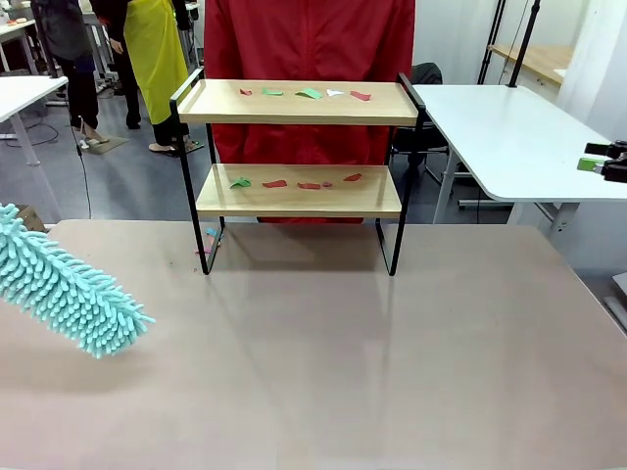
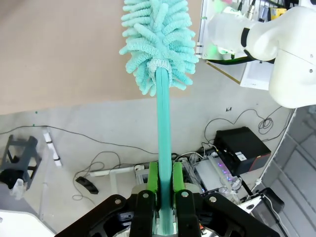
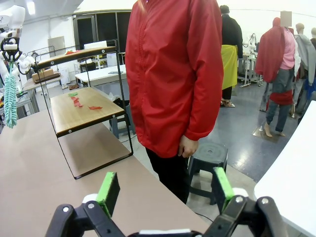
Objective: Clean the shelf.
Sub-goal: Clean the specific section of the Shelf indicated by the human with the Duster.
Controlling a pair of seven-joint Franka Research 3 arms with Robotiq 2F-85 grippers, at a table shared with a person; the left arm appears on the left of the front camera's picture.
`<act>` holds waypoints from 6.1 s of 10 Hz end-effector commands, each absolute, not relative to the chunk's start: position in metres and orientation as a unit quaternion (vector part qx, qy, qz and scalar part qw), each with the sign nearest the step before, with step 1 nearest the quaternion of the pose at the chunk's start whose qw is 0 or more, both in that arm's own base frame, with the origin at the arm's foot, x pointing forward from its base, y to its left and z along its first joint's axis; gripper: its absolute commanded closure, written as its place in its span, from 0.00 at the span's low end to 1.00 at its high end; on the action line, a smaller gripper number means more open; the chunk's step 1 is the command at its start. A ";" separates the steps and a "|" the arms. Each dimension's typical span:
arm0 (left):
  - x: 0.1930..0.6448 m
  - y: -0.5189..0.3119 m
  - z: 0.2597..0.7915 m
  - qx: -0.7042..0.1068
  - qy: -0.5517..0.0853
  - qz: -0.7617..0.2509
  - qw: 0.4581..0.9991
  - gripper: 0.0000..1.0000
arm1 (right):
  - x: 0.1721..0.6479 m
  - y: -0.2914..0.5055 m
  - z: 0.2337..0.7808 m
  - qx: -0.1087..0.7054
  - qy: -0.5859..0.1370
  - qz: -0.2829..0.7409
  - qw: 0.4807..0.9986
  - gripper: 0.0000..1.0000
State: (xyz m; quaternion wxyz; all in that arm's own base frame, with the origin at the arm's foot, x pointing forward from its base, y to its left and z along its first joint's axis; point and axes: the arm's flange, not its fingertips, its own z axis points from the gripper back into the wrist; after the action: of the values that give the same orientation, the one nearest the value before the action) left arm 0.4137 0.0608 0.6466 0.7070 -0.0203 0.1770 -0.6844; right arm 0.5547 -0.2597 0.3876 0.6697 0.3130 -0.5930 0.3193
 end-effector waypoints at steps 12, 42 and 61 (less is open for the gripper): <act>0.413 0.061 0.650 -0.024 0.171 -0.682 0.710 0.87 | 0.555 -0.258 0.390 0.312 -0.593 0.320 0.669 0.00; 0.360 -0.162 0.574 -0.237 -0.165 -0.493 0.821 0.87 | 0.555 -0.258 0.390 0.312 -0.593 0.320 0.669 0.00; 0.368 -0.351 0.579 -0.115 -0.234 -0.179 0.949 0.87 | 0.555 -0.258 0.390 0.312 -0.593 0.320 0.669 0.00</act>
State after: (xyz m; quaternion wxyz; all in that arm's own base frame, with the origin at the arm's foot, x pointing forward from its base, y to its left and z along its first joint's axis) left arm 0.3588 -0.3341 0.5702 0.9400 -0.1447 -0.2249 -0.2118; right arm 0.5547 -0.2599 0.3877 0.6697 0.3129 -0.5931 0.3192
